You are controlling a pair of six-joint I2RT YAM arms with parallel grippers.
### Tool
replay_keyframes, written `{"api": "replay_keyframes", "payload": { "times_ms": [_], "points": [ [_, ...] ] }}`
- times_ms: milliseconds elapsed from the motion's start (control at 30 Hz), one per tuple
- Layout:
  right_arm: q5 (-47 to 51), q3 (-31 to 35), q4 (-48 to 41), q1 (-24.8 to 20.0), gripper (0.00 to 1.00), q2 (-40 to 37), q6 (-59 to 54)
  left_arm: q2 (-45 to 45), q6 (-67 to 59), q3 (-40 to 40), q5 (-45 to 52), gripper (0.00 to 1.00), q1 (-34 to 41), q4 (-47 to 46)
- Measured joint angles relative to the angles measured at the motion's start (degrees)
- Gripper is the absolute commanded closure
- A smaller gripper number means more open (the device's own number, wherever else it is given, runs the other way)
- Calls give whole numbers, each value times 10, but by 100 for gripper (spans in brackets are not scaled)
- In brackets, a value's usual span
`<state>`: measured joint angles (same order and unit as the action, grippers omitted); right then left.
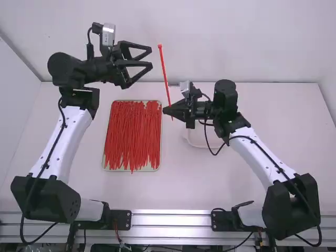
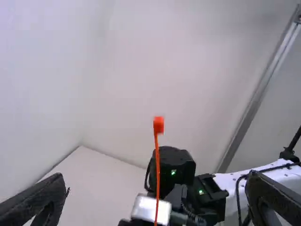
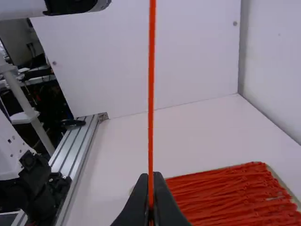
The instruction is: Fasten the cable tie
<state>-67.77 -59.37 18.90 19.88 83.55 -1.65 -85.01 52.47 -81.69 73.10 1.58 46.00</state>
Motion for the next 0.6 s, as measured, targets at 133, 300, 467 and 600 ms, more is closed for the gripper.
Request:
{"api": "replay_keyframes", "payload": {
  "times_ms": [133,300,467,600],
  "points": [
    [-5,0,3,-25,100,0,14,0,-14,0,16,1,-22,-10],
    [5,0,1,-48,100,0,40,0,-37,0,43,1,-22,-10],
    [45,0,-16,-57,100,0,56,0,-61,0,61,1,-22,-46],
    [95,0,-36,-55,100,0,62,0,-122,0,51,1,-22,-168]
  ]
}}
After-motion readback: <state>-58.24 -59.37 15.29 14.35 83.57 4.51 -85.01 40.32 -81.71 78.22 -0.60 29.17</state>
